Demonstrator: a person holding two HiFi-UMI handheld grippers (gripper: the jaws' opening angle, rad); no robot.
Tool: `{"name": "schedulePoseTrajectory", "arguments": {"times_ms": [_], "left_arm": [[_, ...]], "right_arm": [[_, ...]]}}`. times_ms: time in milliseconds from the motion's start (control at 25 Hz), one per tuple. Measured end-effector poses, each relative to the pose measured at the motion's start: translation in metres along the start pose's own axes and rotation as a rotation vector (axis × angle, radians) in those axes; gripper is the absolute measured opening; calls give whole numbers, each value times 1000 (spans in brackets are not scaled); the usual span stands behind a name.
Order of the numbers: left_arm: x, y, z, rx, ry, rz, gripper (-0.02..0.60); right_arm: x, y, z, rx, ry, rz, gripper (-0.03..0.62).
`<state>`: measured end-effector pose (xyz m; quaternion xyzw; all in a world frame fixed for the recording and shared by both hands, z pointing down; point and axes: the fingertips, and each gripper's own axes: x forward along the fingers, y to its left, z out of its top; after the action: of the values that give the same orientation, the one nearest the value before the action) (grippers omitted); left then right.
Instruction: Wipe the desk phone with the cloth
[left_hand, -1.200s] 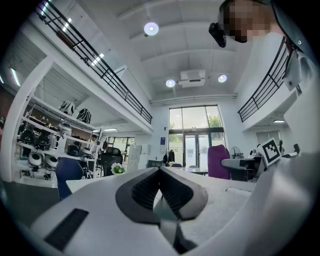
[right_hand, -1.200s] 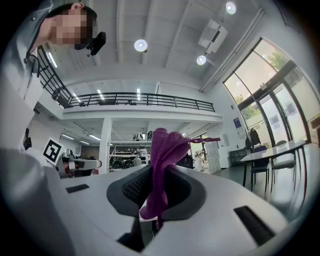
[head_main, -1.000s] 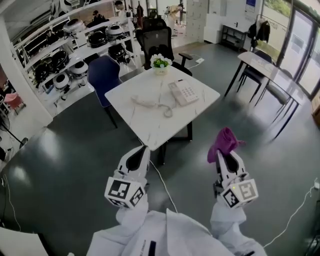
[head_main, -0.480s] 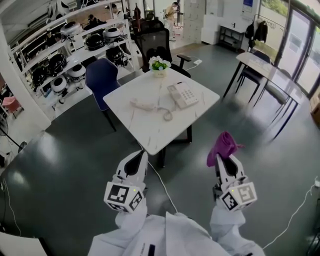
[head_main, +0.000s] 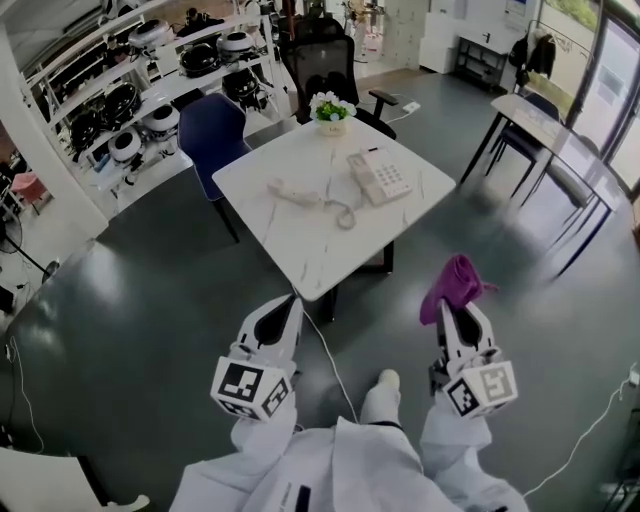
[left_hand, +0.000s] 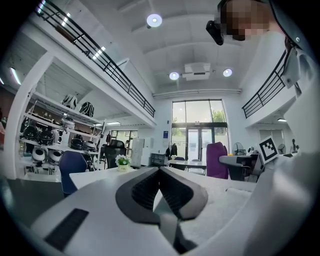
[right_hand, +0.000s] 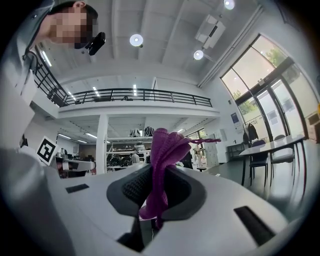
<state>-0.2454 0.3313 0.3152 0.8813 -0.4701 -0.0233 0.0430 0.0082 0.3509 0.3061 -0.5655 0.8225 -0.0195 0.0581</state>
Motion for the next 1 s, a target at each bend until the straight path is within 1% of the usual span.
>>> {"name": "schedulePoseTrajectory", "arguments": {"times_ms": [200, 360, 600, 1000], "left_arm": [[37, 8, -1, -7, -2, 26, -3], [77, 3, 3, -12, 2, 29, -3], [139, -1, 9, -25, -1, 62, -3], [228, -12, 5, -44, 12, 106, -3]], "right_arm": [[30, -30, 0, 6, 6, 15, 40], [58, -60, 7, 1, 15, 38, 41], [96, -109, 13, -12, 32, 76, 41], [144, -190, 13, -2, 63, 100, 41]]}}
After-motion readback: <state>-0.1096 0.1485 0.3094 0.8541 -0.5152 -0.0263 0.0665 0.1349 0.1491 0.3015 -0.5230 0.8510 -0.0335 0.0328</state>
